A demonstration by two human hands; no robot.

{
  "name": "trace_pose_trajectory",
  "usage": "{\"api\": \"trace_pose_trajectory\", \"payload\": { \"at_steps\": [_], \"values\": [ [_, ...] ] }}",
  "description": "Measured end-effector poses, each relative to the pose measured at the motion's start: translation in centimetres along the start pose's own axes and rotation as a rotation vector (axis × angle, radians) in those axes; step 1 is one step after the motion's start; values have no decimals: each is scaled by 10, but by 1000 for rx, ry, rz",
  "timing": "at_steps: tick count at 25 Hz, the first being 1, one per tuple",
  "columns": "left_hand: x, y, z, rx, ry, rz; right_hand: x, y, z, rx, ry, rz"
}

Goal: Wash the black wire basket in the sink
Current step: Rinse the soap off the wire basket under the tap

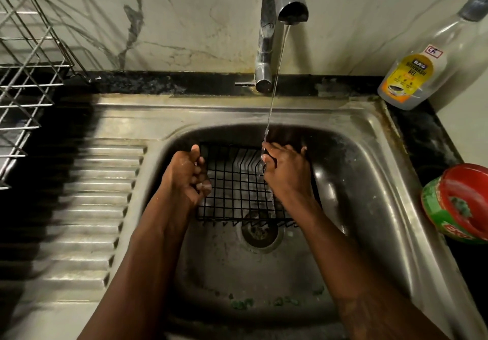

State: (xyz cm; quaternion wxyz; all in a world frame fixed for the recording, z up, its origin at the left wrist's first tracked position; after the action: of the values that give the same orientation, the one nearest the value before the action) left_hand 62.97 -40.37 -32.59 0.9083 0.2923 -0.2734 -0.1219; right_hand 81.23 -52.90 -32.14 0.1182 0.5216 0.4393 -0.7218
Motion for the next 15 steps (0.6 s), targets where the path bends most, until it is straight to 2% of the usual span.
{"api": "trace_pose_trajectory", "payload": {
  "at_steps": [3,5,8,12,15],
  "values": [
    [8,-7,-2,-85,-87,212,-16,-8,0,14,-54,-28],
    [6,-12,-6,-129,-71,356,-19,-11,-2,50,-175,58],
    [-4,-16,-21,-197,-2,489,-20,-19,-2,46,-348,-4],
    [-7,-15,-38,-219,64,623,-38,-46,0,-102,-409,-148],
    [0,-7,-54,-205,121,728,-44,-64,7,-241,-343,76]
  ]
}}
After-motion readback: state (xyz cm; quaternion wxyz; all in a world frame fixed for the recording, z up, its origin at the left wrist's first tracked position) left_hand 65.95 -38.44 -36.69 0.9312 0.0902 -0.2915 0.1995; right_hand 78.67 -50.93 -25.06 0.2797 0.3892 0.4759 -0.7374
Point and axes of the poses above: each hand's wrist, its own z-axis away from the middle knuckle, its own x-axis out of the palm, y = z × x, the point moved 7 cm from there along -z, towards the middle knuckle, and after that the axes turned 13 degrees about -y, right-handed, at the moved point
